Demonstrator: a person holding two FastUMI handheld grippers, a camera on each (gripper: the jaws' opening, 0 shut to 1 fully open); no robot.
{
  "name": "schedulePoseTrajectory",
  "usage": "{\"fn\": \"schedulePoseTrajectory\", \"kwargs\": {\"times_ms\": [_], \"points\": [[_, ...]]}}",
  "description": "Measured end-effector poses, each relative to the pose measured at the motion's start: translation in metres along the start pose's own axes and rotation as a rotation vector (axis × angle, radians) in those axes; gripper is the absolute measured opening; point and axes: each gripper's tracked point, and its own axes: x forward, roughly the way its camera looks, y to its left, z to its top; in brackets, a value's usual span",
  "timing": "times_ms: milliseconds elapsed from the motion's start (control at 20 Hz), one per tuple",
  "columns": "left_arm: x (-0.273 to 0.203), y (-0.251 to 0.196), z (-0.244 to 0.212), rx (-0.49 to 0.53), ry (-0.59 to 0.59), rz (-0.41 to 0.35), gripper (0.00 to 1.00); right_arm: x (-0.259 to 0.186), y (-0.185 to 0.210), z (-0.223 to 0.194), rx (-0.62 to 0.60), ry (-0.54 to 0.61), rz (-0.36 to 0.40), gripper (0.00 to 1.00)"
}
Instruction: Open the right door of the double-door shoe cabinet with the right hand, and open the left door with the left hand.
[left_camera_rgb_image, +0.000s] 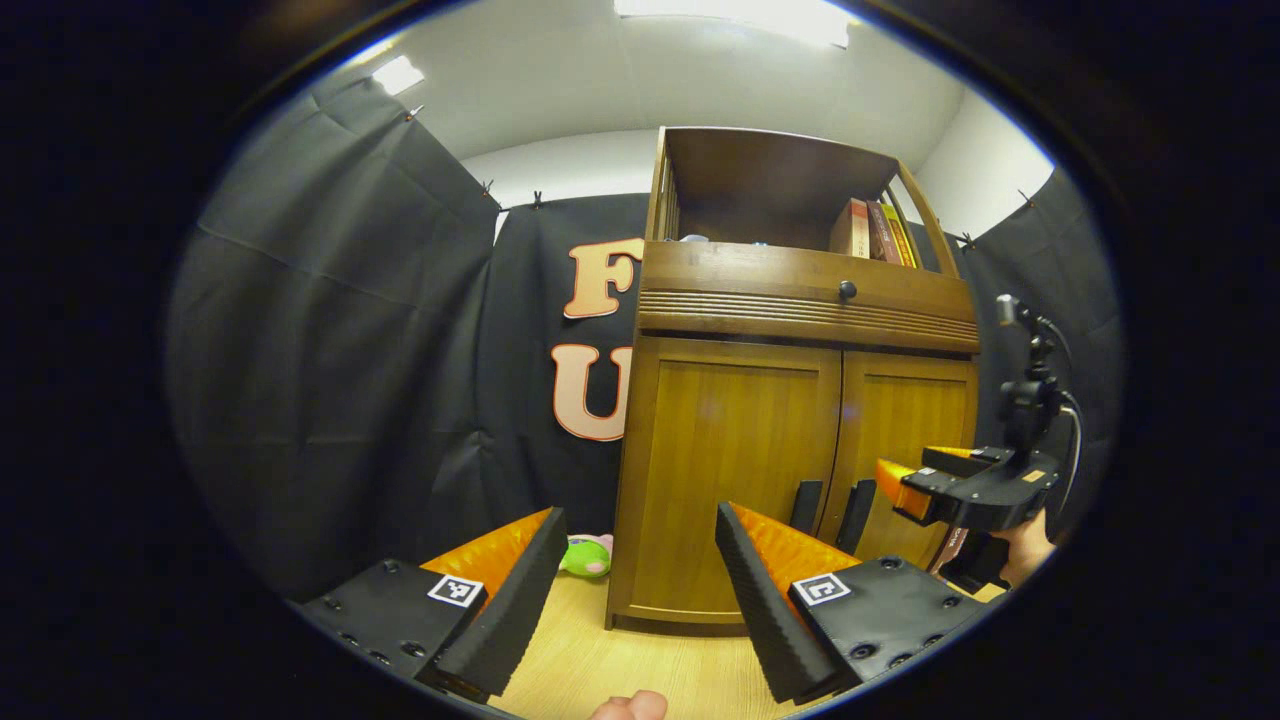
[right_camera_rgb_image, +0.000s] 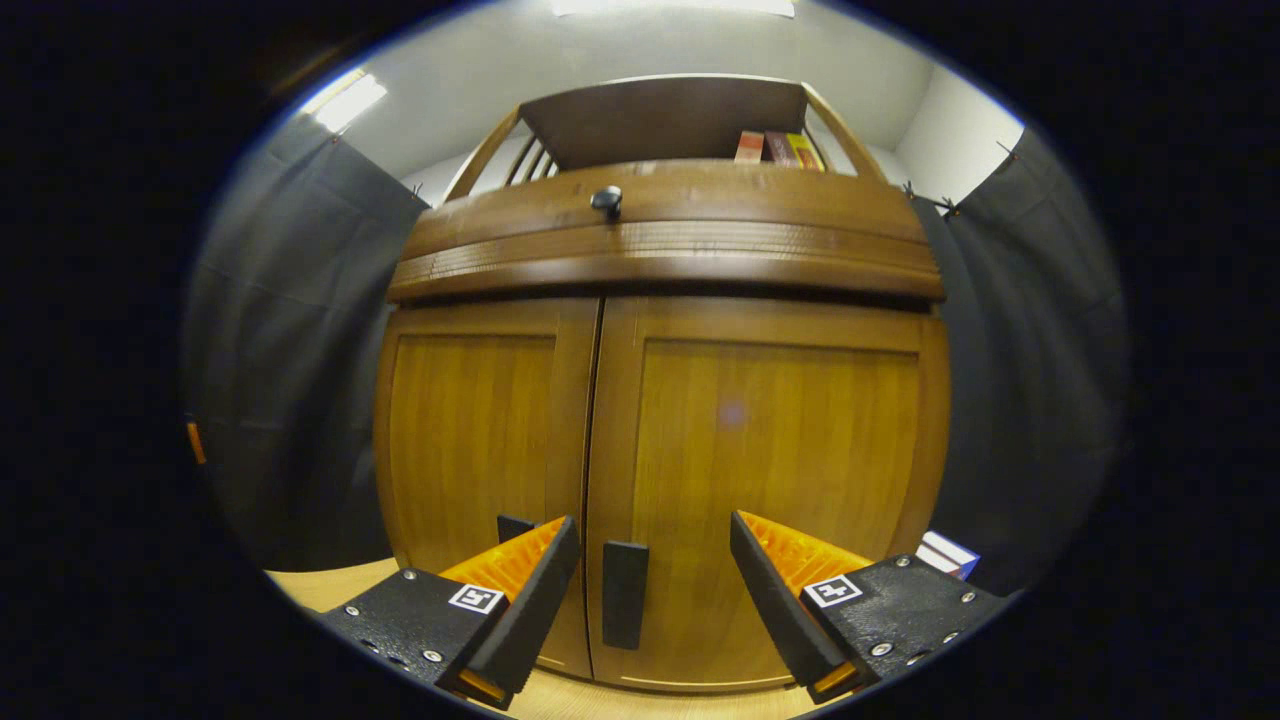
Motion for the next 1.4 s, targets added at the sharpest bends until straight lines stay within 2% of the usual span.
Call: {"fn": "schedulePoseTrajectory", "kwargs": {"times_ms": [50,200,400,450,500,700,750,800,950,1000,1050,1100,1200,1250,1300,1350,1400], "points": [[-0.002,0.005,0.001,0.008,-0.004,0.01,0.96,0.006,0.002,-0.012,0.007,0.021,0.0,0.93],[-0.004,0.017,0.007,0.027,-0.021,0.037,0.94,0.028,0.001,-0.032,-0.026,0.049,-0.034,0.93],[0.002,0.02,0.006,0.032,-0.022,0.033,0.96,0.046,-0.002,-0.053,-0.064,0.066,-0.085,0.94],[0.003,0.02,0.006,0.03,-0.024,0.03,0.98,0.049,-0.003,-0.059,-0.053,0.082,-0.096,1.0],[0.006,0.019,0.006,0.024,-0.028,0.026,0.98,0.047,-0.005,-0.059,-0.043,0.084,-0.112,0.93],[0.011,0.02,0.005,0.019,-0.031,0.02,0.95,0.048,0.0,-0.06,-0.049,0.062,-0.107,0.91],[0.013,0.02,0.004,0.02,-0.031,0.02,0.95,0.048,0.0,-0.06,-0.038,0.062,-0.106,0.79],[0.014,0.021,0.004,0.021,-0.03,0.021,0.95,0.048,0.002,-0.062,-0.022,0.07,-0.105,0.97],[0.017,0.021,0.002,0.02,-0.026,0.019,0.95,0.049,0.009,-0.063,-0.003,0.077,-0.092,0.85],[0.018,0.022,0.002,0.02,-0.023,0.018,0.98,0.049,0.011,-0.064,-0.001,0.077,-0.085,0.69],[0.019,0.021,0.002,0.021,-0.022,0.018,0.96,0.05,0.015,-0.064,0.009,0.079,-0.07,0.53],[0.018,0.022,0.001,0.021,-0.021,0.014,0.96,0.051,0.017,-0.066,0.012,0.081,-0.066,0.41],[0.017,0.022,0.001,0.02,-0.022,0.009,0.97,0.05,0.018,-0.067,0.034,0.083,-0.054,0.38],[0.016,0.022,0.001,0.022,-0.022,0.008,0.97,0.05,0.018,-0.067,0.045,0.085,-0.042,0.27],[0.016,0.022,0.0,0.024,-0.02,0.01,0.96,0.051,0.018,-0.067,0.047,0.087,-0.032,0.45],[0.015,0.022,0.0,0.025,-0.019,0.011,0.96,0.051,0.018,-0.068,0.049,0.091,-0.027,0.33],[0.014,0.023,-0.001,0.022,-0.017,0.012,0.95,0.052,0.019,-0.068,0.052,0.096,-0.027,0.42]]}}
